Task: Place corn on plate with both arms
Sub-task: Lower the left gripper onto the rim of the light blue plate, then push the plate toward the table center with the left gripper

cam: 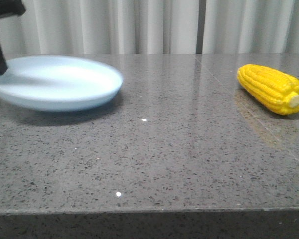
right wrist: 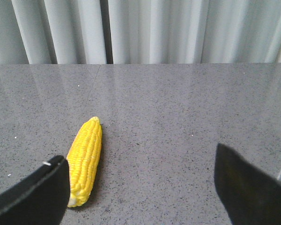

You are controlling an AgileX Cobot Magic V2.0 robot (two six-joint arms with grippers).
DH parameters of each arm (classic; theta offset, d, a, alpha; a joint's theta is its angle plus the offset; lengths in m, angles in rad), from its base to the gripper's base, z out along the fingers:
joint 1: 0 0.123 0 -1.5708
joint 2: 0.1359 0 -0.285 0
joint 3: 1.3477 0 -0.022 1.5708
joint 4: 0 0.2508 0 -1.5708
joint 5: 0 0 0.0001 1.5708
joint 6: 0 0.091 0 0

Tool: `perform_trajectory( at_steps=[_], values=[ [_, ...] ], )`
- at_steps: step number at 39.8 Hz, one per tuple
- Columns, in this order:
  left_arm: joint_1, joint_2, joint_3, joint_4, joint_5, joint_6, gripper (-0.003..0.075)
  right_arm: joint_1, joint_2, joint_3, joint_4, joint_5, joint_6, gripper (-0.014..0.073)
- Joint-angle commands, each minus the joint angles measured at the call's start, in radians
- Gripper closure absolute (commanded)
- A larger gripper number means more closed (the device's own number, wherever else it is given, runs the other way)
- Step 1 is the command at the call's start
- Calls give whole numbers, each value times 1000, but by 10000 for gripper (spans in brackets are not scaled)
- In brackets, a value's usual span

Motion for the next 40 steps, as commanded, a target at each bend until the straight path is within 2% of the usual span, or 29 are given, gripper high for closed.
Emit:
perform_trajectory(
  at_steps=[1, 12, 29, 31, 35, 38, 40],
  values=[
    [-31, -31, -39, -106, -43, -5, 740, -6, 15, -36, -11, -78, -6, -52],
    [-178, 33, -39, -125, -111, -27, 741, -6, 15, -36, -11, -78, -6, -52],
    [-202, 90, -39, -131, -130, -32, 735, -6, 15, -36, -11, -78, -6, -52],
    [-202, 90, -39, -129, -123, -32, 711, -6, 15, -36, -11, -78, -6, -52],
    [-202, 90, -39, -128, -118, -28, 599, -6, 15, -36, -11, -78, -6, -52],
    [-202, 88, -39, -128, -118, -26, 484, -6, 15, -36, -11, -78, -6, -52],
    [-202, 86, -39, -128, -121, -19, 374, -6, 15, -36, -11, -78, -6, -52]
  ],
)
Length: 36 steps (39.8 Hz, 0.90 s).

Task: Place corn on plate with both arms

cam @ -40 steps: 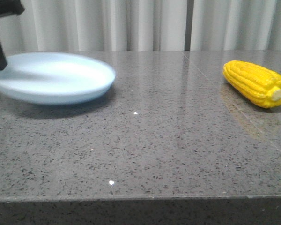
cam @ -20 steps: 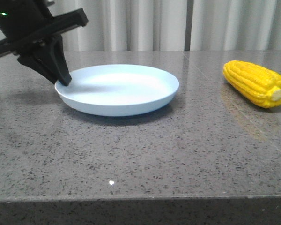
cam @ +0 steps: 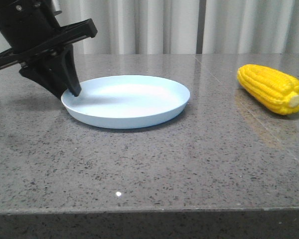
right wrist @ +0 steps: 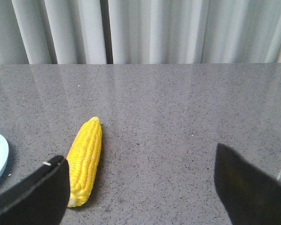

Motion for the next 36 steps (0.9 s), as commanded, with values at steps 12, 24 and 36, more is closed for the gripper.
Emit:
perform_trajectory(
  at_steps=[12, 24, 36],
  values=[
    [8, -148, -51, 11, -54, 69, 202, -6, 15, -36, -11, -78, -6, -52],
    [100, -328, -26, 145, -39, 69, 542, -6, 15, -36, -11, -78, -6, -52],
    [138, -585, 141, 229, -188, 69, 741, -6, 15, -36, -11, -78, -6, -52]
  ],
)
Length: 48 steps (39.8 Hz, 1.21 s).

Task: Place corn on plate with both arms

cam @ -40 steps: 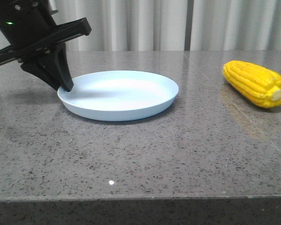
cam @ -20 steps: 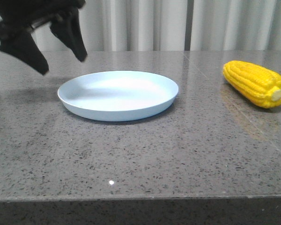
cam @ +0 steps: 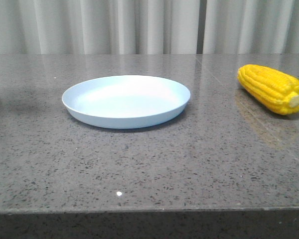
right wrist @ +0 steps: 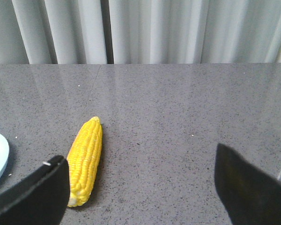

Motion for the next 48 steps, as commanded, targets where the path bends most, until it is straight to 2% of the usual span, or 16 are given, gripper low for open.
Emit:
perform_trajectory(
  at_steps=[1, 11, 28, 36, 48],
  values=[
    [4, -132, 49, 3, -178, 0, 741, -6, 15, -36, -11, -78, -6, -52],
    [4, -422, 344, 107, -465, 0, 741, -6, 15, -36, -11, -78, -6, -52],
    [4, -924, 763, 157, -616, 0, 741, -6, 15, -36, -11, -78, -6, -52],
    [4, -1096, 822, 157, -612, 0, 741, -6, 15, -36, -11, -78, -6, -52],
    [4, -1124, 831, 157, -614, 0, 741, -6, 15, -36, -11, -78, -6, -52]
  ],
)
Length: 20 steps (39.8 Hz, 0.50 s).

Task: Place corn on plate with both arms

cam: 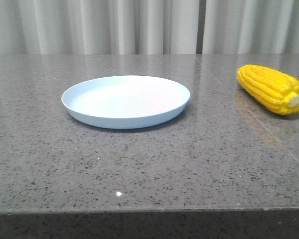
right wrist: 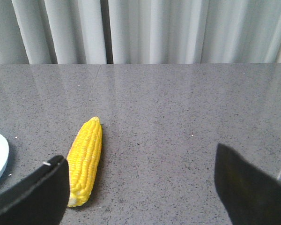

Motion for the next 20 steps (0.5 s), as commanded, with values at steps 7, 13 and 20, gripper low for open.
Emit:
perform_trajectory(
  at_steps=[7, 13, 20],
  values=[
    [4, 11, -27, 0, -86, 0, 741, -6, 15, -36, -11, -78, -6, -52],
    [4, 11, -27, 0, -86, 0, 741, -6, 15, -36, -11, -105, -6, -52],
    [4, 11, -27, 0, -86, 0, 741, -6, 60, -56, 1, -87, -6, -50]
  ],
)
